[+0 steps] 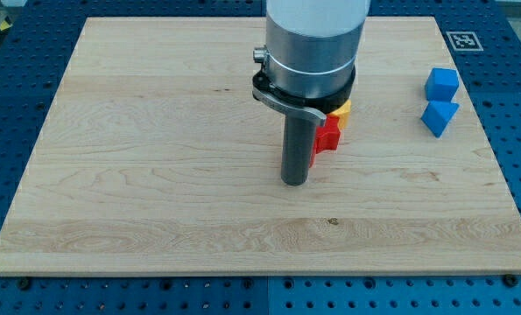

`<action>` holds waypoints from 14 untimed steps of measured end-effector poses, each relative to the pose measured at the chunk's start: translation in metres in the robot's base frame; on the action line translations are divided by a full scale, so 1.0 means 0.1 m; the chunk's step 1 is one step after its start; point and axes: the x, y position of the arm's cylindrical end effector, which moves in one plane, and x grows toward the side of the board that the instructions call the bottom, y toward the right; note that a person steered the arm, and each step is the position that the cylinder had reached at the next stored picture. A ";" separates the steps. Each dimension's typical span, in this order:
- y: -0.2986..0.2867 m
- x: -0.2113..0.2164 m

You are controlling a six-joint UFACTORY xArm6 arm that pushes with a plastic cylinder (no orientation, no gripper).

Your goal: Drag the red blocks into the yellow blocks

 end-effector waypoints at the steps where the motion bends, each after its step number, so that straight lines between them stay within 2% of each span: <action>1: -0.03 0.00; 4: 0.27 0.07; 7: -0.03 -0.11; 13: -0.07 -0.61; 14: -0.07 -0.50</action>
